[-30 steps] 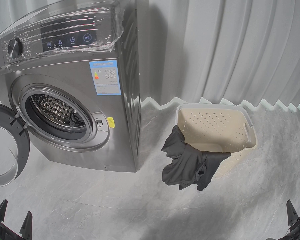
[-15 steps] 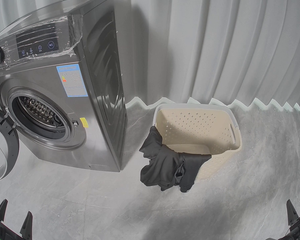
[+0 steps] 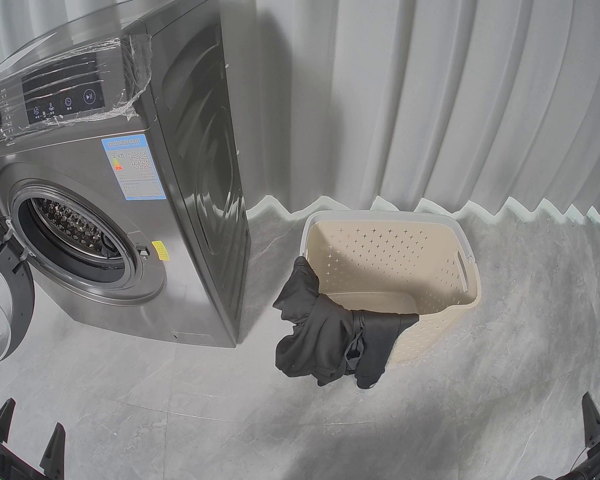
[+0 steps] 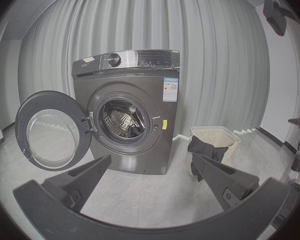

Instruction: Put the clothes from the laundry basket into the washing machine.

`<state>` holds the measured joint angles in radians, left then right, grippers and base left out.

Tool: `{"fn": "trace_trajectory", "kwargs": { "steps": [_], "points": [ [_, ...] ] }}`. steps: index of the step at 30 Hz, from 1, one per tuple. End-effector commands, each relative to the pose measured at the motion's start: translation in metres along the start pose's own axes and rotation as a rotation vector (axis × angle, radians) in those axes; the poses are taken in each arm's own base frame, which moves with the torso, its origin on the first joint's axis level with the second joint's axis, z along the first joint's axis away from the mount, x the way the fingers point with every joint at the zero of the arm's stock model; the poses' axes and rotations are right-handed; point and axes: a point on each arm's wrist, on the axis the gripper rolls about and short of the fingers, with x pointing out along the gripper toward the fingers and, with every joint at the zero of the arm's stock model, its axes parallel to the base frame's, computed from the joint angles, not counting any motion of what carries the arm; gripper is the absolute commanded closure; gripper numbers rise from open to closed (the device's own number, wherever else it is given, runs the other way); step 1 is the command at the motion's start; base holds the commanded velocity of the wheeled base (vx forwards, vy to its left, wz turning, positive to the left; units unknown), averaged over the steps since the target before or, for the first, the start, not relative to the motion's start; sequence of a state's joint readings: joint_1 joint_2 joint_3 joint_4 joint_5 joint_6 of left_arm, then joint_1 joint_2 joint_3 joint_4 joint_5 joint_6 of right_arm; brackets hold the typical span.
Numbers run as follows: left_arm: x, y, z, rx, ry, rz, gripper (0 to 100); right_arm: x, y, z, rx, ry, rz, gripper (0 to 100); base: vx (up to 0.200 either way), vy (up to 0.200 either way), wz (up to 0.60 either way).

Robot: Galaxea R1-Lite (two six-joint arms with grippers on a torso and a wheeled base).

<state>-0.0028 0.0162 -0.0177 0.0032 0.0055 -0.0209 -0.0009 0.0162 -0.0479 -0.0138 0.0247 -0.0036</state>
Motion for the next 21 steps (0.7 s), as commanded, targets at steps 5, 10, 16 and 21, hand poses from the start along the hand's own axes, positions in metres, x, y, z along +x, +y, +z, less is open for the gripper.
{"fn": "trace_trajectory", "kwargs": {
  "steps": [5, 10, 16, 21],
  "points": [
    [0.000, 0.000, -0.005, -0.002, 0.000, 0.000, 0, 0.009, 0.003, 0.088, -0.032, 0.052, 0.158, 0, 0.000, 0.000, 0.00],
    [0.000, 0.000, -0.005, -0.011, 0.000, 0.002, 0, 0.066, 0.009, 0.073, 0.022, 0.396, 0.479, 0, 0.000, 0.000, 0.00],
    [0.000, 0.000, -0.005, -0.010, 0.000, 0.000, 0, 0.128, 0.010, 0.065, 0.094, 0.524, 0.491, 0, 0.000, 0.000, 0.00],
    [0.000, 0.000, -0.005, -0.013, 0.000, 0.000, 0, 0.177, 0.020, 0.050, 0.142, 0.566, 0.497, 0, 0.000, 0.000, 0.00]
  ]
}}
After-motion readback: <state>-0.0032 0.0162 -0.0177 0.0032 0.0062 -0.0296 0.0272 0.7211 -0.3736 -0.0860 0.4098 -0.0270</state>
